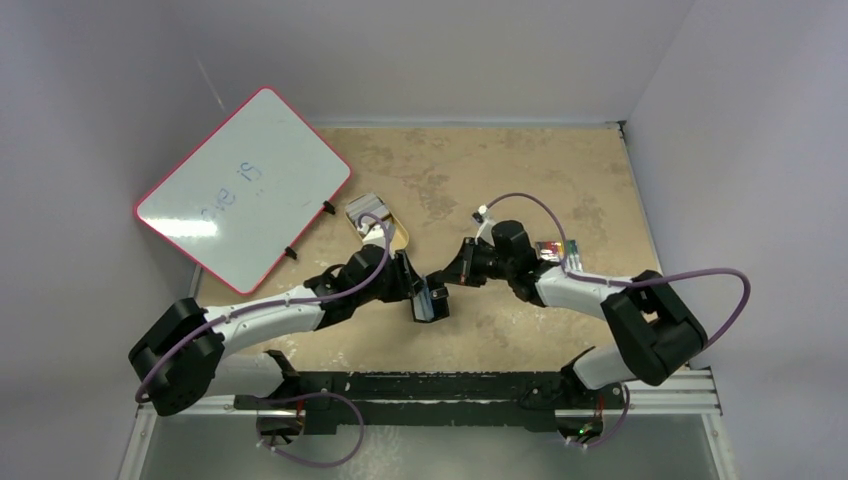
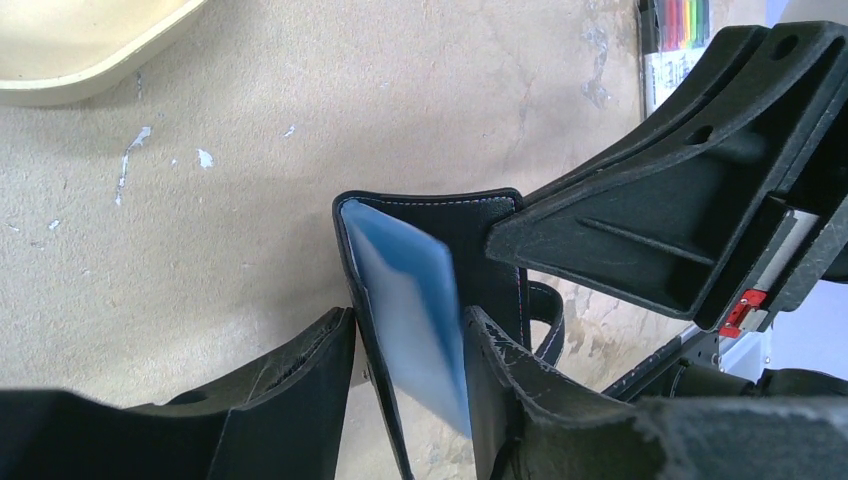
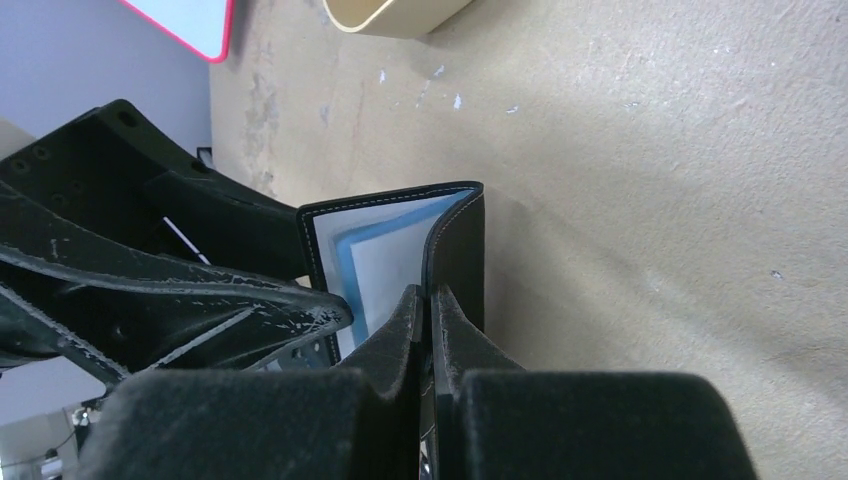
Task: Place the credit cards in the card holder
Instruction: Place the card holder at the center of the board, then adjust the card holder at the center of the board.
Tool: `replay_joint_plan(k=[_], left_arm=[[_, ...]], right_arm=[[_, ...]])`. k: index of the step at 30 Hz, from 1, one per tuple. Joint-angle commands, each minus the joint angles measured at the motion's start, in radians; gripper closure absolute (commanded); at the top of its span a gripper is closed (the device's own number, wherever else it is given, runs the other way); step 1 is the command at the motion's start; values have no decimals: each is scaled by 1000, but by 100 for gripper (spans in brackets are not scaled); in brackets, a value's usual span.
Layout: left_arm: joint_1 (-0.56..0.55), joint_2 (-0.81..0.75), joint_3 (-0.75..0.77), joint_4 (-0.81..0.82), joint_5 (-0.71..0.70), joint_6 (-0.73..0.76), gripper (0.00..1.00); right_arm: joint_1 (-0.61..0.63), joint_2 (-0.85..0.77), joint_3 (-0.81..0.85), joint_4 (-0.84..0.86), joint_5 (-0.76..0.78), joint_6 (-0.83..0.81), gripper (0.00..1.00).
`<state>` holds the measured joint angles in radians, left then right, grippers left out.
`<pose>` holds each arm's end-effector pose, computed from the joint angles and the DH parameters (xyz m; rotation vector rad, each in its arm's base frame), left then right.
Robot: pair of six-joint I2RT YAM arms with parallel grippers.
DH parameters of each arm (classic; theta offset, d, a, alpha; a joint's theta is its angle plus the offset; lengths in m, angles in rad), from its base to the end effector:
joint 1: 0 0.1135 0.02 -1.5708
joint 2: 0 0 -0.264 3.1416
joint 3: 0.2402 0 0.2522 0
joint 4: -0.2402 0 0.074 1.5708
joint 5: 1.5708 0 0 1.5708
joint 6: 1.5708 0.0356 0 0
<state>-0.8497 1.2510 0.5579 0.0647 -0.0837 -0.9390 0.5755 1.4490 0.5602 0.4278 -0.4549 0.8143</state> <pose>0.1688 -0.1876 0.1894 -0.1548 2.3434 -0.8713 0.2296 0.1676 0.1761 -0.0520 2.2520 1.2814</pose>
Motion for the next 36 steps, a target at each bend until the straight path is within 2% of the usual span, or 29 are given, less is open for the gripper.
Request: replay_joint_plan(k=[1, 5, 8, 22, 28, 33, 34, 36], left_arm=[[6, -18, 3, 30, -16, 19, 57], [6, -16, -4, 37, -12, 19, 58], [6, -20, -11, 44, -8, 17, 65], [6, -24, -28, 62, -3, 14, 81], [6, -29, -29, 87, 18, 16, 81], [6, -35, -38, 92, 13, 9, 100], [6, -43, -38, 86, -2, 8, 100], [6, -56, -30, 59, -18, 7, 100]], right_arm=[[-2, -27, 7, 53, -36, 24, 100], [-2, -14, -1, 62, -33, 26, 100], [-1, -9, -8, 67, -30, 27, 100], [-2, 8, -37, 88, -19, 30, 100], [-2, 24, -34, 85, -17, 22, 100], [-1, 25, -12, 35, 22, -13, 100], [0, 18, 17, -23, 44, -50, 98], [0, -17, 102, -210, 116, -124, 84]])
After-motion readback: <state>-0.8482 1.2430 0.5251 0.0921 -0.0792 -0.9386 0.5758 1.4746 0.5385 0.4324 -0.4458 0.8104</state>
